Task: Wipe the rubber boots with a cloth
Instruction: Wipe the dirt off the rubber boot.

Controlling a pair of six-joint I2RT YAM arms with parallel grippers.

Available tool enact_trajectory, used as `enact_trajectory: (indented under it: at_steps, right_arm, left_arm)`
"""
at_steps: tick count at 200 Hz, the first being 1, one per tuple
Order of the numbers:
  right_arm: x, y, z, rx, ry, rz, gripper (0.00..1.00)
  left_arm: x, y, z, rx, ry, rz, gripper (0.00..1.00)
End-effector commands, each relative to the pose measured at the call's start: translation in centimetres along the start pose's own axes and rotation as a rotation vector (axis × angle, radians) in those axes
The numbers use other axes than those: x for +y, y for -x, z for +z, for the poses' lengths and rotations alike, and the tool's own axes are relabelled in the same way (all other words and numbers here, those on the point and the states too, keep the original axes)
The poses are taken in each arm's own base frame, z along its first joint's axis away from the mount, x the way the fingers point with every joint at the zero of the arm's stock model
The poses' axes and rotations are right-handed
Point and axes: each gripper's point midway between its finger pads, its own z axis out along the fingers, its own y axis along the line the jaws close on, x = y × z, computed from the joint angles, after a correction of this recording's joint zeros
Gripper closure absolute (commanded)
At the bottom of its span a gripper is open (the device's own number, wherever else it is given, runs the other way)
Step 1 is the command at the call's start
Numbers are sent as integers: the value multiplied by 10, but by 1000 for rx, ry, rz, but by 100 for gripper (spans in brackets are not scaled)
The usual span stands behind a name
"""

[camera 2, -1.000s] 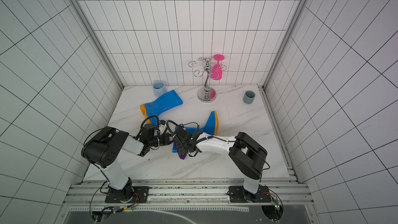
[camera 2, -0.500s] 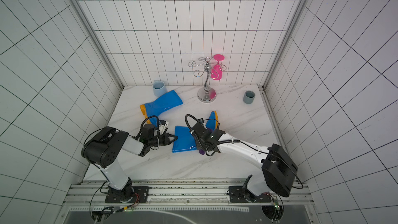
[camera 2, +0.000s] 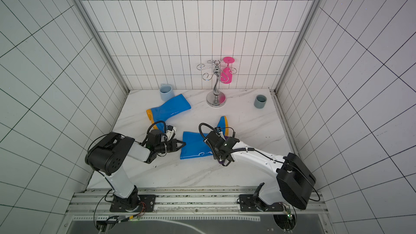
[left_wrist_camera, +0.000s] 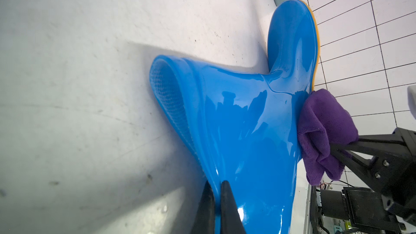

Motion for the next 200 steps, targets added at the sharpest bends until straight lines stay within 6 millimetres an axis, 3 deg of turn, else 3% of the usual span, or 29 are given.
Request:
enact_trajectory:
  at_steps: [1,48,115,200]
  right_arm:
    - [-17,15,6,-37,-68,7,100]
    - [-30,52,19,-60,-89,4,100]
    - [-22,112,18,-133,-53,-4,100]
    - [-27,183,52,-165,-49,-19,100]
  left_arm:
    - [23,-40,1,110,66,-107,100]
    - [24,-40,2,113,64,-108,100]
    - [25,-41,3,116,64,-111,100]
    - [25,-41,3,118,63,-113,100]
